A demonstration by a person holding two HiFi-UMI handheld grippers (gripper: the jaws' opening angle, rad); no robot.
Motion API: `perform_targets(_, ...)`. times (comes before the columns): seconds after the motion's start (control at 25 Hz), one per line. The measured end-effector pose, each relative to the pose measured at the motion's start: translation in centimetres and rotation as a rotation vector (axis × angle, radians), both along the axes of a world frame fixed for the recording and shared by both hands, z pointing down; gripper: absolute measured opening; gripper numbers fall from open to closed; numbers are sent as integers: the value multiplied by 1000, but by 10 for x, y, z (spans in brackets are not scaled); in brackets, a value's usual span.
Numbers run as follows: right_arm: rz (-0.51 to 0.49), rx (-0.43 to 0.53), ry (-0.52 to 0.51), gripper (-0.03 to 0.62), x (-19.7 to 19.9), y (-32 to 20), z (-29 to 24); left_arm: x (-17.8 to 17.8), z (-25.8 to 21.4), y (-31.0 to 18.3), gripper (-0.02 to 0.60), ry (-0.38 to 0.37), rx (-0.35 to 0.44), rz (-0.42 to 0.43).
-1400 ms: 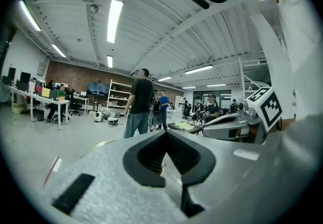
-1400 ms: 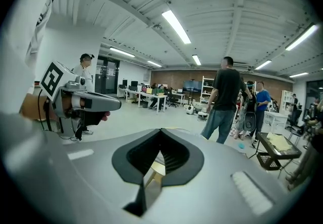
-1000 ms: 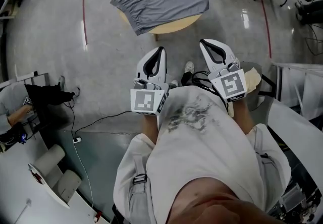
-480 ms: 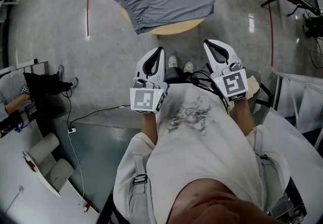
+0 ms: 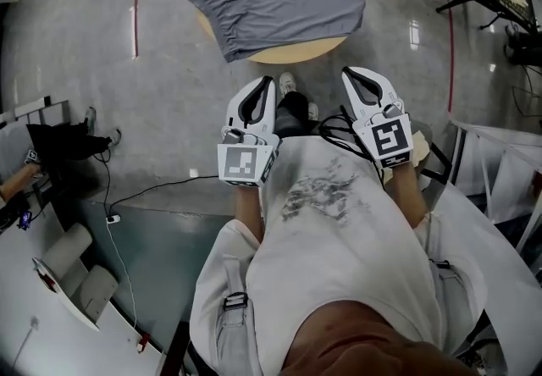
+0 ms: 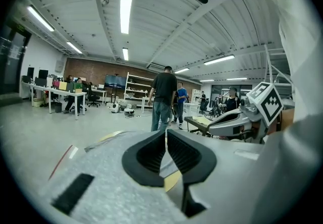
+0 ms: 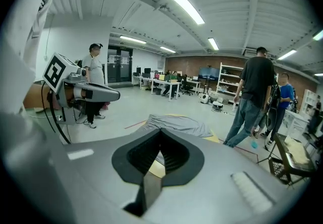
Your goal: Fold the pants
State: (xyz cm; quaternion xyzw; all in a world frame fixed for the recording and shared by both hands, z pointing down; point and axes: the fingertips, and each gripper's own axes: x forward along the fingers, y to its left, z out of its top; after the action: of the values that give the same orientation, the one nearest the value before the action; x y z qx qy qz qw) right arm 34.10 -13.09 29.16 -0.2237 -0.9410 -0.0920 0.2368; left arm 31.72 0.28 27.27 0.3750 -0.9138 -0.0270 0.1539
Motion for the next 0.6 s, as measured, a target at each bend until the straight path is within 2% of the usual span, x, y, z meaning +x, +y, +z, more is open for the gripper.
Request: perform_targets(0.6, -2, 83, 152, 9, -85, 2, 59, -93, 59, 29, 3, 80, -24, -15)
